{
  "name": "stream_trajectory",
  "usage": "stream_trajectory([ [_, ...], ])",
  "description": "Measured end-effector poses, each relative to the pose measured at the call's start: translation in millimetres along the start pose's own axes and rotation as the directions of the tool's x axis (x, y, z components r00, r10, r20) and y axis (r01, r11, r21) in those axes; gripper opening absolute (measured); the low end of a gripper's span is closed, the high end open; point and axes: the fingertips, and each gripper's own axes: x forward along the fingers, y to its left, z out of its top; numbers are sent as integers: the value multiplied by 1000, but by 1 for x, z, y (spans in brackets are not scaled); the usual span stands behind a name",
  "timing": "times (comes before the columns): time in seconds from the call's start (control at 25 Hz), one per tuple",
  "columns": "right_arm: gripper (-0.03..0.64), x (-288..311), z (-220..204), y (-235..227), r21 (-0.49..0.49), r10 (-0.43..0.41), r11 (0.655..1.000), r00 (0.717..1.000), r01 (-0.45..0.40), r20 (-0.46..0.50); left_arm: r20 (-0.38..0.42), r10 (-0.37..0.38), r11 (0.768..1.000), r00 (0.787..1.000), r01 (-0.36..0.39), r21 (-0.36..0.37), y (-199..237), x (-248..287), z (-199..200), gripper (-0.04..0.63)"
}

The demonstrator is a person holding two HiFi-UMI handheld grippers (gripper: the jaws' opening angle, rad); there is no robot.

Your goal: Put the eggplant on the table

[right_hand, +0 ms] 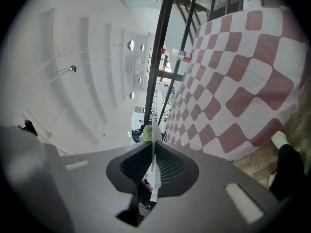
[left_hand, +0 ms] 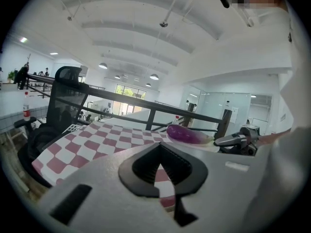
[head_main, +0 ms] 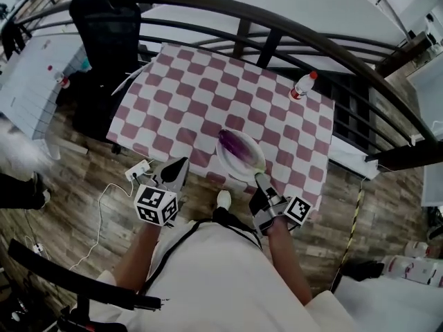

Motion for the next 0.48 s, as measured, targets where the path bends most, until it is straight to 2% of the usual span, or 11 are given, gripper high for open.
stream_trajectory([
  [0.48, 32, 37, 74, -29, -16, 14, 1000, 992, -16, -127, 16, 127, 992, 992, -126, -16, -6, 50, 15, 6],
])
